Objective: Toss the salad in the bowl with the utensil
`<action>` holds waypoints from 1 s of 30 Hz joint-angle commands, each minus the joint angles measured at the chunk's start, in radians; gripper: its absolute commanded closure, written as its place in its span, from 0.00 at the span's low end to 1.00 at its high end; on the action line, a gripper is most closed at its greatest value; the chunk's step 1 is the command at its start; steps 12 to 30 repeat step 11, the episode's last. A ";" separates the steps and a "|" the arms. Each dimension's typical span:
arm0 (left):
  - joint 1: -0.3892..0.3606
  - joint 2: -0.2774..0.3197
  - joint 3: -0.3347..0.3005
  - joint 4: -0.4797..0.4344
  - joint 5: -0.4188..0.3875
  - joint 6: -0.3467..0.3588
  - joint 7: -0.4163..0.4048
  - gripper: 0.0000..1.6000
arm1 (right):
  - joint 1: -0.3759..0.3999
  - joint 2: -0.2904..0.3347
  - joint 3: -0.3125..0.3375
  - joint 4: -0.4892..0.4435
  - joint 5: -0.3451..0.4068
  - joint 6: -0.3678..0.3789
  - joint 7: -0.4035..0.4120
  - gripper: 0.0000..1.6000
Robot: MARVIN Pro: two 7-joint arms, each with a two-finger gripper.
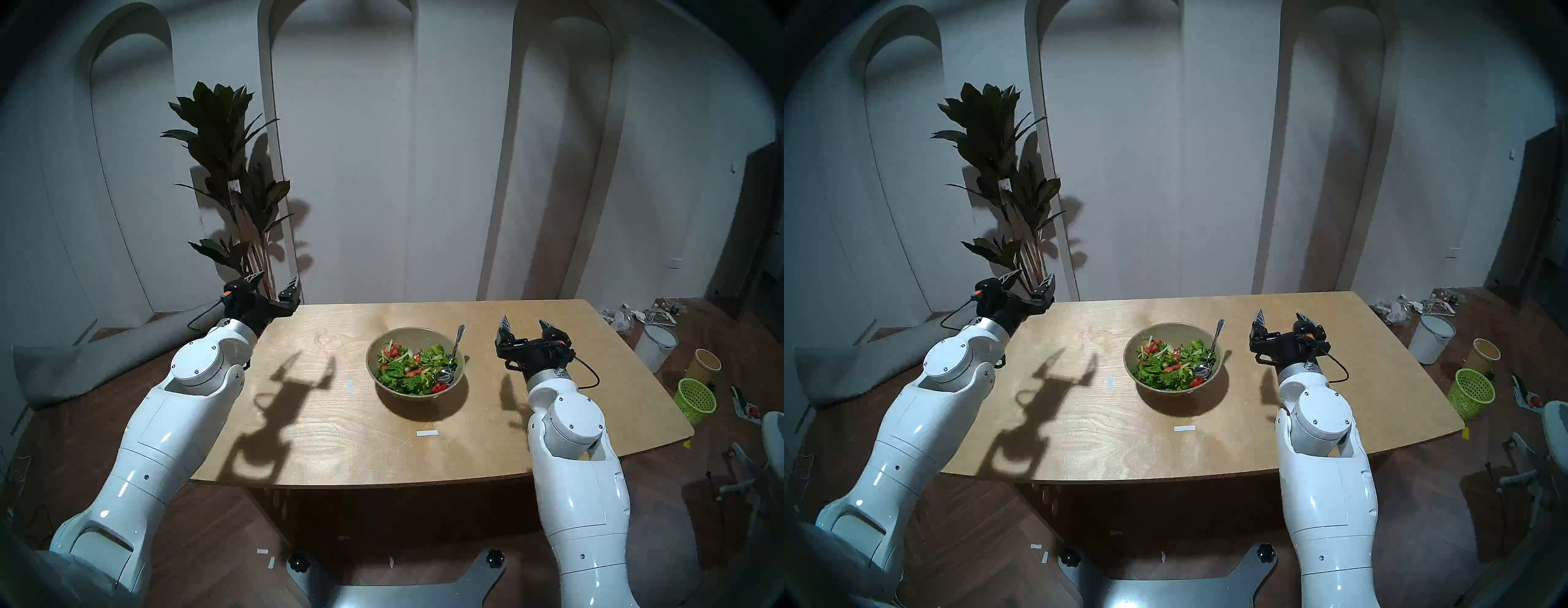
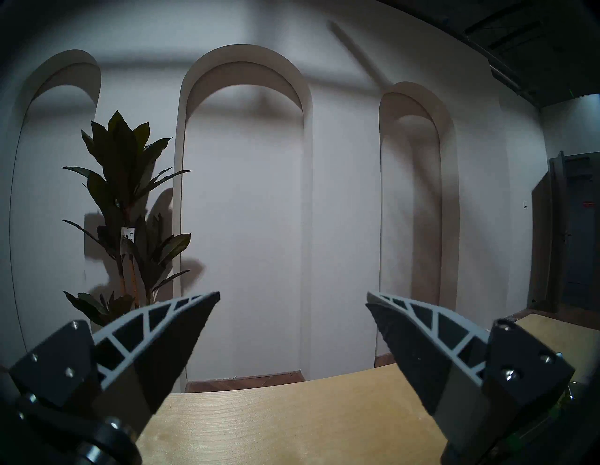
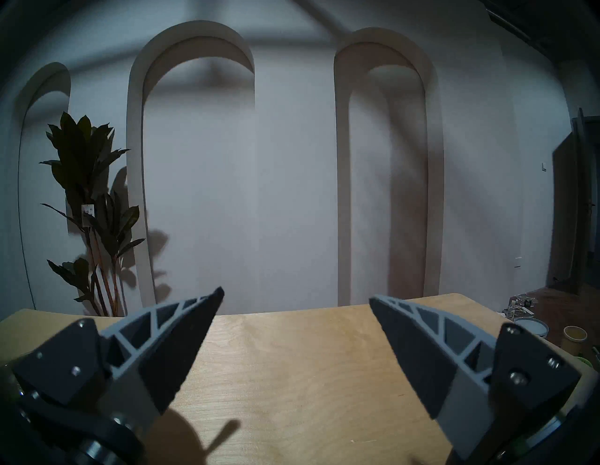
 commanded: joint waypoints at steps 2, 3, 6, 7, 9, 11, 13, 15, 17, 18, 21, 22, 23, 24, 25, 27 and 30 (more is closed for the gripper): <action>-0.026 0.000 -0.009 -0.013 0.004 -0.012 0.001 0.00 | 0.005 0.003 0.002 -0.026 0.004 -0.009 0.005 0.00; -0.026 -0.001 -0.009 -0.013 0.004 -0.012 0.001 0.00 | 0.005 0.003 0.002 -0.026 0.005 -0.009 0.005 0.00; -0.026 -0.001 -0.009 -0.013 0.004 -0.012 0.001 0.00 | 0.005 0.004 0.002 -0.026 0.005 -0.009 0.005 0.00; -0.026 -0.001 -0.010 -0.013 0.004 -0.012 0.000 0.00 | 0.005 0.004 0.002 -0.026 0.006 -0.009 0.004 0.00; -0.026 -0.001 -0.010 -0.012 0.004 -0.012 0.000 0.00 | 0.005 0.004 0.002 -0.026 0.006 -0.009 0.004 0.00; -0.026 -0.001 -0.010 -0.012 0.005 -0.012 0.000 0.00 | 0.005 0.004 0.002 -0.026 0.006 -0.009 0.004 0.00; -0.026 -0.001 -0.010 -0.012 0.005 -0.012 0.000 0.00 | 0.005 0.004 0.002 -0.026 0.006 -0.009 0.004 0.00; -0.026 -0.001 -0.010 -0.012 0.005 -0.012 0.000 0.00 | 0.005 0.004 0.002 -0.026 0.006 -0.009 0.004 0.00; -0.026 -0.001 -0.010 -0.012 0.005 -0.012 0.000 0.00 | 0.005 0.004 0.002 -0.026 0.006 -0.009 0.004 0.00; -0.026 -0.001 -0.010 -0.012 0.005 -0.012 0.000 0.00 | 0.005 0.004 0.002 -0.026 0.006 -0.009 0.004 0.00; -0.026 -0.001 -0.010 -0.012 0.005 -0.012 0.000 0.00 | 0.005 0.004 0.002 -0.026 0.006 -0.009 0.004 0.00; -0.026 -0.001 -0.010 -0.012 0.005 -0.012 0.000 0.00 | 0.005 0.004 0.002 -0.026 0.006 -0.009 0.004 0.00; -0.026 -0.001 -0.010 -0.012 0.005 -0.012 0.000 0.00 | 0.005 0.004 0.002 -0.026 0.006 -0.009 0.004 0.00; -0.026 -0.001 -0.010 -0.012 0.005 -0.012 0.000 0.00 | 0.005 0.004 0.002 -0.026 0.006 -0.009 0.004 0.00; -0.026 -0.001 -0.010 -0.012 0.005 -0.012 0.000 0.00 | 0.005 0.004 0.002 -0.026 0.006 -0.009 0.004 0.00; -0.026 -0.001 -0.010 -0.012 0.005 -0.012 0.000 0.00 | 0.005 0.004 0.002 -0.026 0.006 -0.009 0.004 0.00; -0.026 -0.001 -0.010 -0.012 0.005 -0.012 0.000 0.00 | 0.005 0.004 0.002 -0.026 0.006 -0.009 0.004 0.00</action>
